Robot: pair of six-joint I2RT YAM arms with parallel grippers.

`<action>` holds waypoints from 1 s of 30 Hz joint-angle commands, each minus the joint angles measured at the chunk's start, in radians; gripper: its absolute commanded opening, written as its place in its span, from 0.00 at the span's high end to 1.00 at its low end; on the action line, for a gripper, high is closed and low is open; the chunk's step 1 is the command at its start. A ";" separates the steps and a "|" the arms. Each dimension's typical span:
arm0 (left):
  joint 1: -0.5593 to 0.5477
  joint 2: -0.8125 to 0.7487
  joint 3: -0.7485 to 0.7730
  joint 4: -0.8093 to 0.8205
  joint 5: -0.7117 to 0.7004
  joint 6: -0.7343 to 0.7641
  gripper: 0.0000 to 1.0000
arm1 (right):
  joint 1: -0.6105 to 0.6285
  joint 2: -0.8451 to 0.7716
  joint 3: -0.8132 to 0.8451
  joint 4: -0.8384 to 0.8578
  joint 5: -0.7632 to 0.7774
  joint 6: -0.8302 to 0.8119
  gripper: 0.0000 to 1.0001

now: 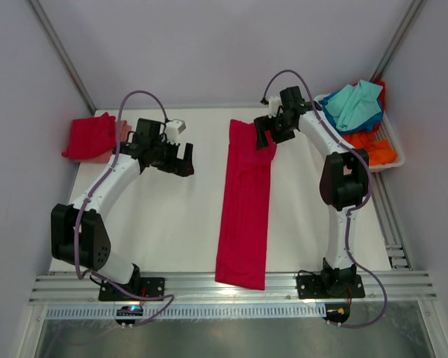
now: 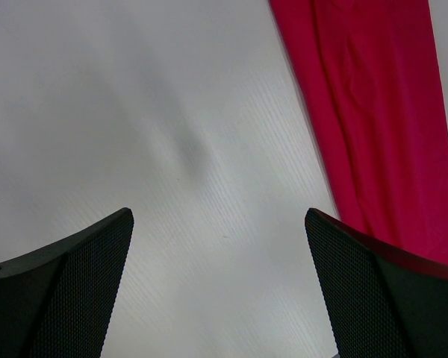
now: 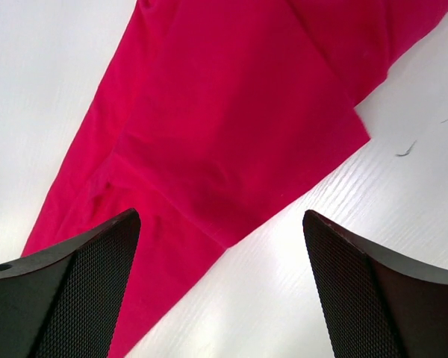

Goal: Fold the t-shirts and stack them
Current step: Rotate the tshirt 90 degrees

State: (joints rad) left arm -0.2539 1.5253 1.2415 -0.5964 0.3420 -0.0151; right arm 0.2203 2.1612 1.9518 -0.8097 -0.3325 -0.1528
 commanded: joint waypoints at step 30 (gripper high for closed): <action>0.005 -0.025 0.036 -0.003 0.040 0.012 0.01 | 0.004 0.023 -0.120 -0.095 -0.163 -0.093 0.09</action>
State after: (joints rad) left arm -0.2539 1.5249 1.2415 -0.6014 0.3607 -0.0151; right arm 0.2207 2.1571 1.7973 -0.9314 -0.4622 -0.2584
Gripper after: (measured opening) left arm 0.991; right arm 0.912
